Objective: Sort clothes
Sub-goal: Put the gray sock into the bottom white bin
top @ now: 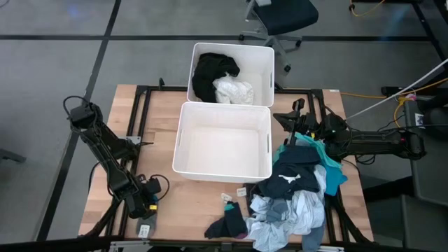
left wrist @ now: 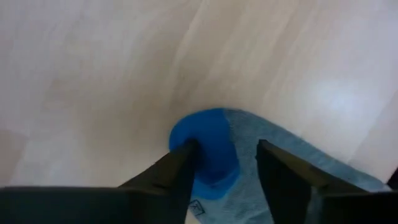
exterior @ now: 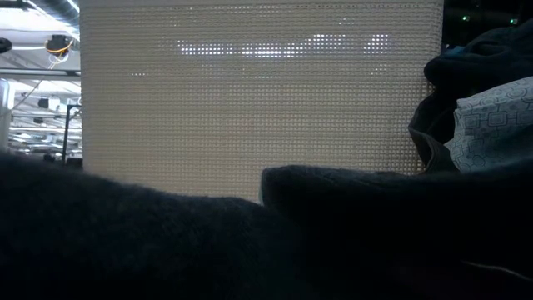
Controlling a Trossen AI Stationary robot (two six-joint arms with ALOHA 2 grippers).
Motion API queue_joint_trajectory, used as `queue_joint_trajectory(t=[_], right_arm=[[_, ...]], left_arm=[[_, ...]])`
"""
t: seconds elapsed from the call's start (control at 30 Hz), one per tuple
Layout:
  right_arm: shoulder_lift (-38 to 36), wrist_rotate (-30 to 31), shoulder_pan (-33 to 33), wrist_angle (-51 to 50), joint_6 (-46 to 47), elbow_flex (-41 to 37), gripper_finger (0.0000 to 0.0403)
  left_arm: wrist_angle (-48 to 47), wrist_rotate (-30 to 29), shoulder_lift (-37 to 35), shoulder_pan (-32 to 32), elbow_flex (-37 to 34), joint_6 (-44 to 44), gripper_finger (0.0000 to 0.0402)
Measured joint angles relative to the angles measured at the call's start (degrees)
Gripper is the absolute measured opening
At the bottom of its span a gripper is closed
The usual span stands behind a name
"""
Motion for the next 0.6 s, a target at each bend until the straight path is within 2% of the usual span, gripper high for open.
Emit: queue_joint_trajectory(t=[0.17,0.33,0.6], right_arm=[[0.00,0.00,0.00,-0.02,0.00,-0.02,0.0017],[0.00,0.00,0.00,-0.04,-0.01,0.00,0.0017],[-0.02,-0.01,0.01,0.00,-0.02,0.00,0.0017]], left_arm=[[-0.93,0.53,2.19,0.02,0.03,3.19,0.0083],[0.29,4.18,4.87,0.08,0.36,7.91,0.0017],[-1.59,6.36,5.14,1.17,3.03,12.20,0.0005]])
